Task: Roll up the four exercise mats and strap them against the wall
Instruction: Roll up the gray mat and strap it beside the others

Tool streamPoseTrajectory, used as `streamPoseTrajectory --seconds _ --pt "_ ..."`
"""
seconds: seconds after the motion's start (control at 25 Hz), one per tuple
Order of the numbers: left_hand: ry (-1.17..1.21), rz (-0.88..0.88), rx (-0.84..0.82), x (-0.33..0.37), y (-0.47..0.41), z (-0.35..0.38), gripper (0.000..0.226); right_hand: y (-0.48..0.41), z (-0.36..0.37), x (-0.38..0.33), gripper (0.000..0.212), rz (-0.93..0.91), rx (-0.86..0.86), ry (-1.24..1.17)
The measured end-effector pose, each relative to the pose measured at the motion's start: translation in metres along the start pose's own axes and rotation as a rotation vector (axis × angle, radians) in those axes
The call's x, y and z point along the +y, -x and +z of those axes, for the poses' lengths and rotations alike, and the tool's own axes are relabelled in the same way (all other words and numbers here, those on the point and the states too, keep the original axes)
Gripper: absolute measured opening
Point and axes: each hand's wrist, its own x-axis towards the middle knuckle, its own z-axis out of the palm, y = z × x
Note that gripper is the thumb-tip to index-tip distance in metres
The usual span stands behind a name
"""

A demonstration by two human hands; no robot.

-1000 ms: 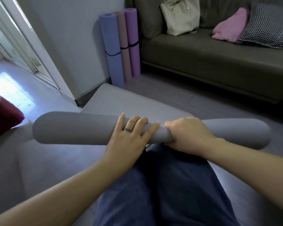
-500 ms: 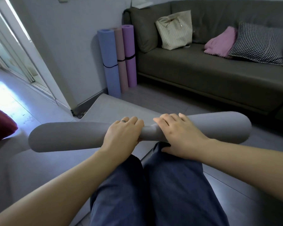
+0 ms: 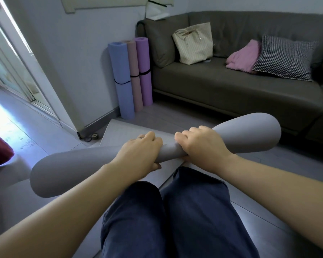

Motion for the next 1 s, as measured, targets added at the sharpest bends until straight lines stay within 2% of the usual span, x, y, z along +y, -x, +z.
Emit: streamPoseTrajectory --seconds 0.12,0.24,0.32,0.48,0.56,0.68,0.8,0.92,1.0 --pt "-0.139 -0.080 0.102 0.018 0.014 0.012 0.048 -0.005 -0.007 -0.009 0.036 0.073 -0.108 -0.062" --pt "-0.065 -0.076 0.127 0.025 0.024 0.025 0.045 -0.005 -0.016 -0.018 0.014 0.179 -0.430 -0.263" --pt "-0.048 -0.053 0.122 0.023 0.026 0.026 0.034 -0.008 -0.018 -0.021 0.015 0.156 -0.621 -0.415" --pt "-0.145 -0.016 -0.039 0.020 0.029 0.020 0.025 -0.023 -0.020 -0.019 0.028 0.064 -1.044 -0.647" --pt "-0.140 -0.006 -0.142 0.018 0.027 0.019 0.027 -0.027 -0.024 -0.020 0.032 0.067 -1.162 -0.693" --pt "-0.056 0.041 -0.324 0.017 0.020 0.022 0.027 -0.016 -0.022 -0.028 0.047 0.080 -1.181 -0.563" --pt "0.055 0.087 -0.485 0.015 0.011 0.027 0.029 0.015 -0.023 -0.027 0.055 0.137 -1.071 -0.385" --pt "0.184 0.115 -0.680 0.013 0.004 0.039 0.036 0.044 -0.023 -0.031 0.036 0.205 -0.942 -0.325" --pt "0.241 0.120 -0.768 0.015 0.003 0.046 0.040 0.051 -0.018 -0.038 0.017 0.197 -0.954 -0.307"
